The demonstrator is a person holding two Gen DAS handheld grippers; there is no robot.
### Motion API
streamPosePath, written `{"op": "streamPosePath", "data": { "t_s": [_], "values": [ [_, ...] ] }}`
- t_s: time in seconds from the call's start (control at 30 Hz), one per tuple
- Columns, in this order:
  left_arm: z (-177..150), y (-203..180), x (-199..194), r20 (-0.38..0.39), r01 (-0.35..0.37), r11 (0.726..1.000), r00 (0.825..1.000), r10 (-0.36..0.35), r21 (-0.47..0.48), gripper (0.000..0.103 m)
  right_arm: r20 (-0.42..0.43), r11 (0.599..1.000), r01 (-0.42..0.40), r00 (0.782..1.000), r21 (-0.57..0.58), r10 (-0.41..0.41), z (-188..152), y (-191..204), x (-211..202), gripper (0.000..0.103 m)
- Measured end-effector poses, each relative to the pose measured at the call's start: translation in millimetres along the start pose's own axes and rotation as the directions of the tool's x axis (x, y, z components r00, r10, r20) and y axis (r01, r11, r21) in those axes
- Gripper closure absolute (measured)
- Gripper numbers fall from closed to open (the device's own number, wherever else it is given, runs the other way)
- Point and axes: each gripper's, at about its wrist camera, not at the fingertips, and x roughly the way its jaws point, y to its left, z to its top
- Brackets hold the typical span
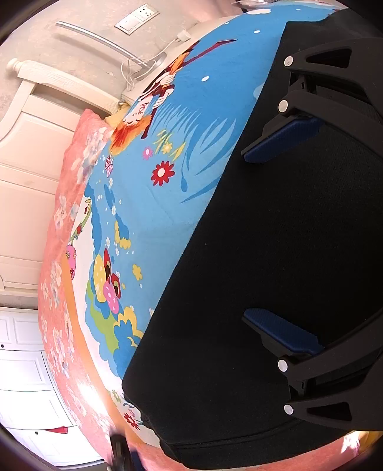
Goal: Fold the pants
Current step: 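Open the left tool and release the folded sweatpants onto the bed, then grasp the edge of the black sweatpants with the left tool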
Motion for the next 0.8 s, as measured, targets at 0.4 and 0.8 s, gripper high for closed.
{"op": "streamPosePath", "data": {
  "t_s": [0.4, 0.8],
  "values": [
    [-61, 91, 8, -0.069, 0.319, 0.801, 0.911, -0.406, -0.506, 0.060, 0.001, 1.000, 0.004, 1.000, -0.002, -0.004, 0, 1, -1, 0.008],
    [-56, 101, 51, -0.079, 0.327, 0.731, 0.884, -0.461, -0.599, 0.066, -0.001, 1.000, -0.005, 1.000, 0.006, 0.005, 0, -1, -1, 0.008]
  ]
}}
